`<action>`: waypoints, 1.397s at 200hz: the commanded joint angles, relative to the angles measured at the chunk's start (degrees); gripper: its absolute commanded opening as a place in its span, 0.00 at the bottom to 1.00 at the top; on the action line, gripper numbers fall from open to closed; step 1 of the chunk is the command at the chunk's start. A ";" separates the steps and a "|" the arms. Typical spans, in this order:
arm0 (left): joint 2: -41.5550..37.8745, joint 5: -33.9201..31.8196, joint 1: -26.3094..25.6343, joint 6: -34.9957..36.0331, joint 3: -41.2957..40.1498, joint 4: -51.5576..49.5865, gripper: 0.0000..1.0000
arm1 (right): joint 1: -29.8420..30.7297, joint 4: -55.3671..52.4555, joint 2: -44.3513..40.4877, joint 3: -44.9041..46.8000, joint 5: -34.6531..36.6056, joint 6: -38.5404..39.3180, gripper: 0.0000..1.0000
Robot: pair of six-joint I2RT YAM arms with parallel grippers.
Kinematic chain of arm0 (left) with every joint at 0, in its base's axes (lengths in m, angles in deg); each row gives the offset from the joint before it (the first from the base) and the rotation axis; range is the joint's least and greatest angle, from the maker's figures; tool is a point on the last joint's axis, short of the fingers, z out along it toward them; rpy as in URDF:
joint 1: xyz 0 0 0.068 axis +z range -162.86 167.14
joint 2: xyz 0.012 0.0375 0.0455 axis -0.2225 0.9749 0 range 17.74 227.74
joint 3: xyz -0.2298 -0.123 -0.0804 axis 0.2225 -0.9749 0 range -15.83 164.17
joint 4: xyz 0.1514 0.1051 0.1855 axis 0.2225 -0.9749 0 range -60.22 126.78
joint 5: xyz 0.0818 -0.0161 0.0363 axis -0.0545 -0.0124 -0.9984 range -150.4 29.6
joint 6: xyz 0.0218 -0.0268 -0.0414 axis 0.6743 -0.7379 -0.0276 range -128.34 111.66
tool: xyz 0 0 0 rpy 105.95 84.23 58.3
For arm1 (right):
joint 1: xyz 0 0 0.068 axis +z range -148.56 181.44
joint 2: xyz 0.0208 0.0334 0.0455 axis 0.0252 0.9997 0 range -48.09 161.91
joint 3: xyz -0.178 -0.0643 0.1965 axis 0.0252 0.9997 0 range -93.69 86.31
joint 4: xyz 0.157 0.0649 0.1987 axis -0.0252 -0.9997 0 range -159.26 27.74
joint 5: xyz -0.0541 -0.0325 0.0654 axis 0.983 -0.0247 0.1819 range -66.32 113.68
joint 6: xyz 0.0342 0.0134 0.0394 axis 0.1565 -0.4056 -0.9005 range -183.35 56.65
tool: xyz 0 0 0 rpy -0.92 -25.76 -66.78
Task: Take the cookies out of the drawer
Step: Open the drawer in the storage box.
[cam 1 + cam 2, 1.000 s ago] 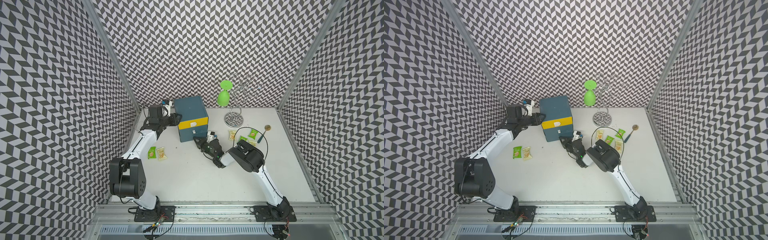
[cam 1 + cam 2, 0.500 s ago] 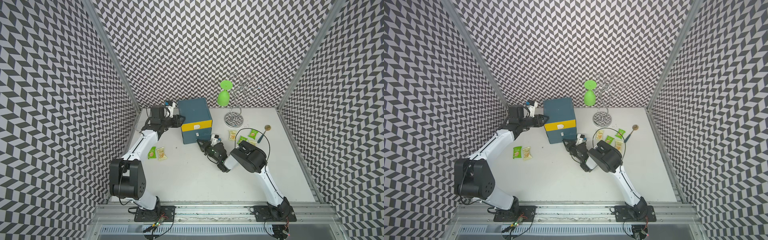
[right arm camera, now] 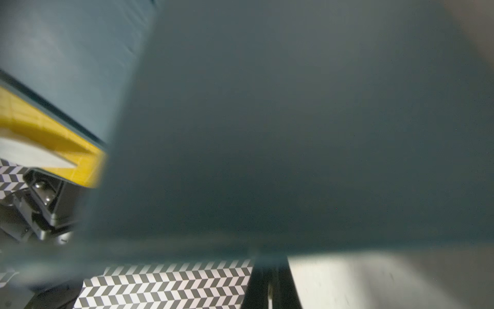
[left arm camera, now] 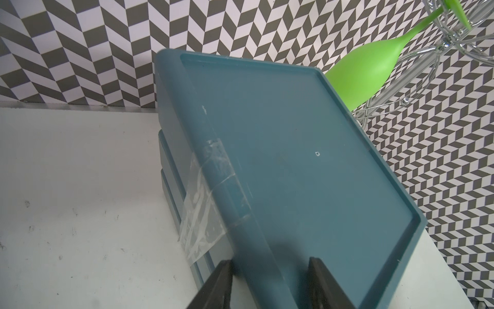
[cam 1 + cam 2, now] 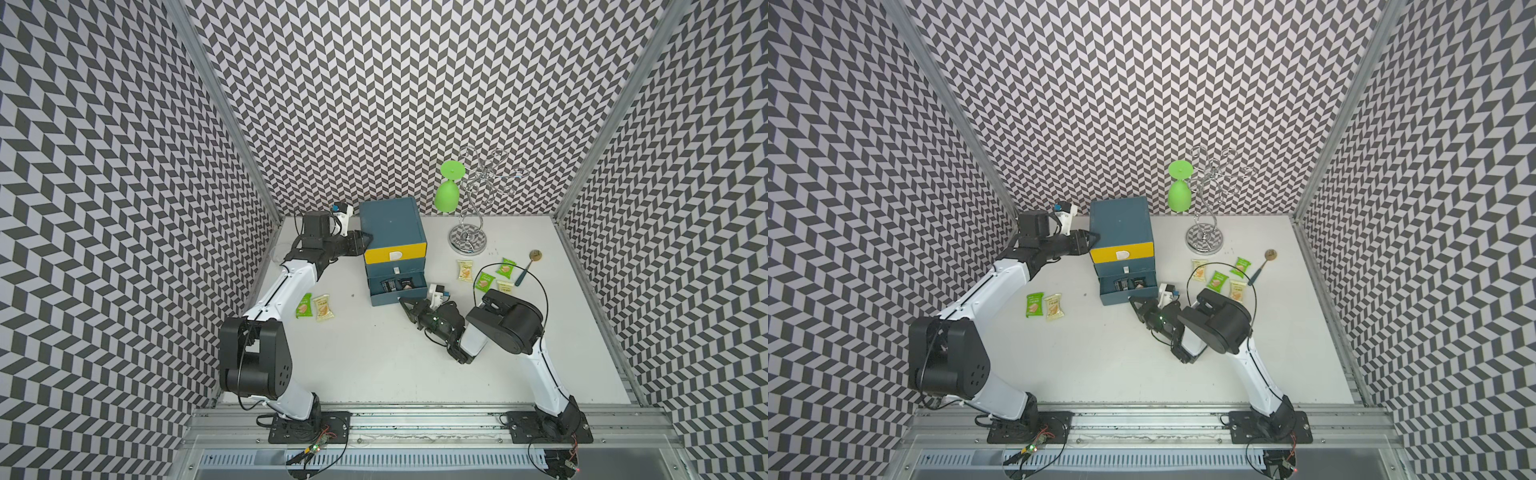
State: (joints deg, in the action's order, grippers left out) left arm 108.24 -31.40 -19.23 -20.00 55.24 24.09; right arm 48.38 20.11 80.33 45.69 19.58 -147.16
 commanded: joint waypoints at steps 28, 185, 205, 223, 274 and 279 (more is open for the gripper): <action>0.95 -1.84 -0.34 -0.03 -3.81 -7.31 0.49 | 3.52 2.75 -3.24 7.65 2.31 -1.27 0.00; -1.76 -2.43 -1.20 0.12 -6.53 -7.26 0.49 | 12.47 1.47 -9.05 12.54 10.78 -4.61 0.00; -2.02 -2.61 -1.19 0.32 -6.60 -7.35 0.49 | 13.01 2.04 -9.06 13.77 11.30 -5.37 0.00; -2.04 -2.60 -1.23 0.35 -6.52 -7.35 0.49 | 13.27 1.91 -8.77 13.77 11.30 -5.17 0.00; -2.51 -2.45 -1.19 0.12 -7.04 -6.92 0.51 | 13.59 3.57 -8.01 14.44 10.89 -5.49 0.00; -2.50 -2.43 -1.19 -0.02 -7.02 -6.83 0.52 | 13.60 3.63 -7.93 14.43 10.91 -5.54 0.00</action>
State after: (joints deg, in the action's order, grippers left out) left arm 104.98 -32.32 -19.97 -21.46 51.35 26.02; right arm 61.34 19.36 71.24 59.59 30.18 -152.52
